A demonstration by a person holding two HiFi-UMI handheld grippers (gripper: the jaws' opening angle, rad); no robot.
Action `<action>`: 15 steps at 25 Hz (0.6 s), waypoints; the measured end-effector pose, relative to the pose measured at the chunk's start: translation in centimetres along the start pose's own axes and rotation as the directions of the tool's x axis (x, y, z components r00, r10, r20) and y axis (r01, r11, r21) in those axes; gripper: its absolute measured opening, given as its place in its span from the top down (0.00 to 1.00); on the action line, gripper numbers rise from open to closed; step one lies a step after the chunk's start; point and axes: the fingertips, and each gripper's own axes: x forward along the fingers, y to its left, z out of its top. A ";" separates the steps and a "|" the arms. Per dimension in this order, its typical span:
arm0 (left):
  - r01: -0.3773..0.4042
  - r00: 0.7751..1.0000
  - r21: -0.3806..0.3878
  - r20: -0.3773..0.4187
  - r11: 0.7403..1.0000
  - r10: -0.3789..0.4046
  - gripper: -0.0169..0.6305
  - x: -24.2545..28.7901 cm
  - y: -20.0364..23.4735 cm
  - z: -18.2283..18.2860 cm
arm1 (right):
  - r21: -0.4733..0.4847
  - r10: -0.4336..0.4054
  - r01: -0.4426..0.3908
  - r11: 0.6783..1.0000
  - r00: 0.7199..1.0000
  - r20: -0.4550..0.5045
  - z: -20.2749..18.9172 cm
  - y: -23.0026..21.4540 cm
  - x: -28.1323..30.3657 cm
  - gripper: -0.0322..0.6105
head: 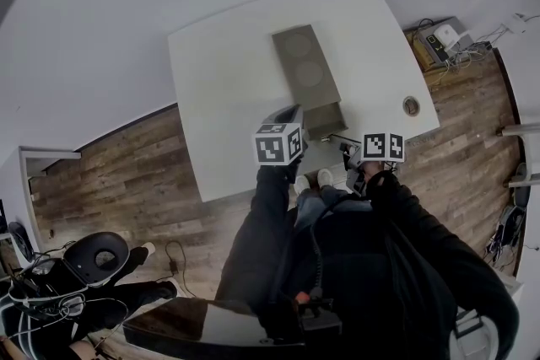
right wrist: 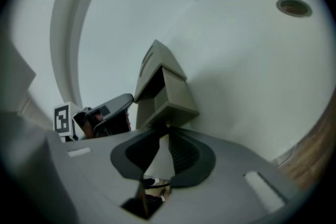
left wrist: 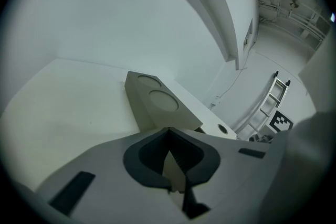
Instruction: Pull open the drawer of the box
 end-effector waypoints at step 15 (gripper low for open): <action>-0.004 1.000 0.006 0.002 1.000 0.004 0.97 -0.6 -0.4 -0.3 | -0.013 -0.002 0.002 1.000 1.000 0.000 -0.9 0.1 -0.6 0.86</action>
